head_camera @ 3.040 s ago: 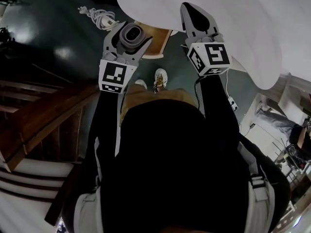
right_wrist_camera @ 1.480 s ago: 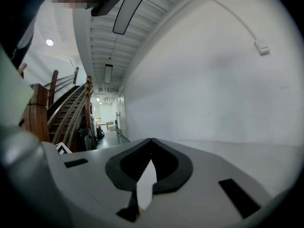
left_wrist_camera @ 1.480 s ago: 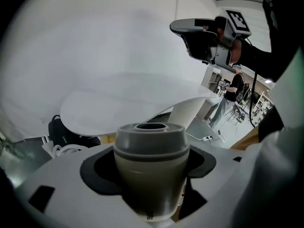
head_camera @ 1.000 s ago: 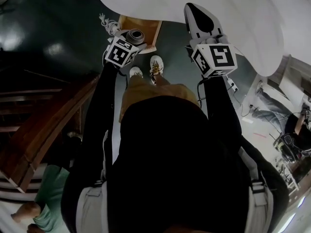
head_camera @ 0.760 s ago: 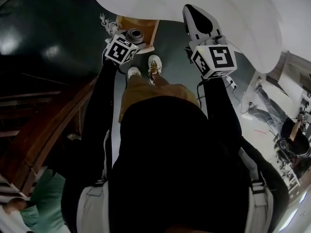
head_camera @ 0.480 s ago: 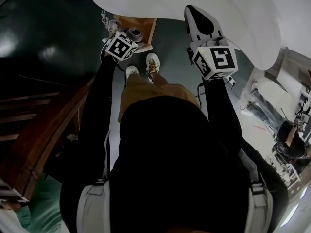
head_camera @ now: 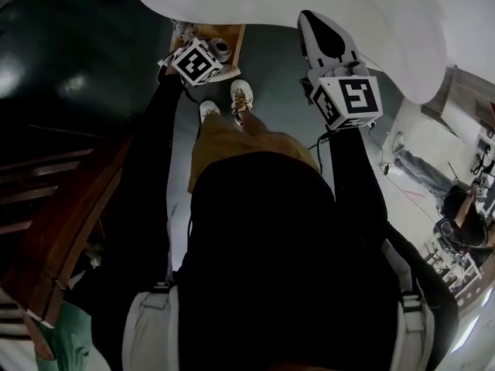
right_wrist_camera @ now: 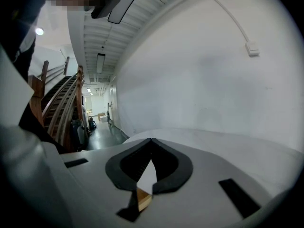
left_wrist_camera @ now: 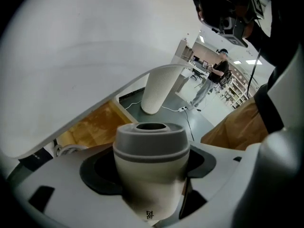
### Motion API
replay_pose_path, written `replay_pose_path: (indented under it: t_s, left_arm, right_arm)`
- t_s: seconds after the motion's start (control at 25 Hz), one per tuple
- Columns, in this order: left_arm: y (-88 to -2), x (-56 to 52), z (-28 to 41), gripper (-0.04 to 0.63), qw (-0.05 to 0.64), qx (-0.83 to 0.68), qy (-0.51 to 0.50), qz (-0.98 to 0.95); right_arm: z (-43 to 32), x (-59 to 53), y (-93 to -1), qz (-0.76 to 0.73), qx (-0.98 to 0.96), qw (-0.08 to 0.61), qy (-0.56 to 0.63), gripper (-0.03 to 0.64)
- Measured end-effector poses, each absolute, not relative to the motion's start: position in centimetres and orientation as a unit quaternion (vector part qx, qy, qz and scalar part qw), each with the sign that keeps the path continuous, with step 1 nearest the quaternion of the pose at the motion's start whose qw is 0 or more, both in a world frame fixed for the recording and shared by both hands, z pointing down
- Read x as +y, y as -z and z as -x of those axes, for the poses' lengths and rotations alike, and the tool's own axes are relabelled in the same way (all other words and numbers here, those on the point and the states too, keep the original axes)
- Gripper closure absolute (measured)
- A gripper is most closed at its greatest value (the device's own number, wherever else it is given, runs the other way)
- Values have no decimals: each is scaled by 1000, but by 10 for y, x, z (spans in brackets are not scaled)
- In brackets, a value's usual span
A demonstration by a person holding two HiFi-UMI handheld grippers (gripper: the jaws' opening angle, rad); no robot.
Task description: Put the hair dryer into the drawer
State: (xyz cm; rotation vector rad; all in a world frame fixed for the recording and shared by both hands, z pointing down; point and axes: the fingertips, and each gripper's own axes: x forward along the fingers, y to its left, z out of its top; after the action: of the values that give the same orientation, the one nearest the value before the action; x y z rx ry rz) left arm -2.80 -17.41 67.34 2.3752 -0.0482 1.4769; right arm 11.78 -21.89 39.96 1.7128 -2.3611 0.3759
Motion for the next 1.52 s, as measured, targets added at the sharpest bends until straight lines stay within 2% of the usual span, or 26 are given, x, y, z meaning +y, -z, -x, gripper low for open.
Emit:
replay_pose_path:
  t_s: [0.2, 0.6, 0.92, 1.52]
  left_arm:
    - [-681, -182, 27, 223, 123, 7, -550, -826]
    - [-716, -189, 28, 222, 86, 35, -598, -796]
    - [-739, -186, 32, 223, -7, 86, -636, -767]
    - [-773, -190, 9, 222, -13, 110, -646, -755]
  right_arm:
    - [-127, -213, -404, -588, -791, 106, -133, 591]
    - [-140, -202, -421, -601, -775, 121, -154, 591]
    - [-149, -189, -437, -612, -760, 135, -172, 591]
    - [-173, -173, -448, -632, -735, 155, -191, 591]
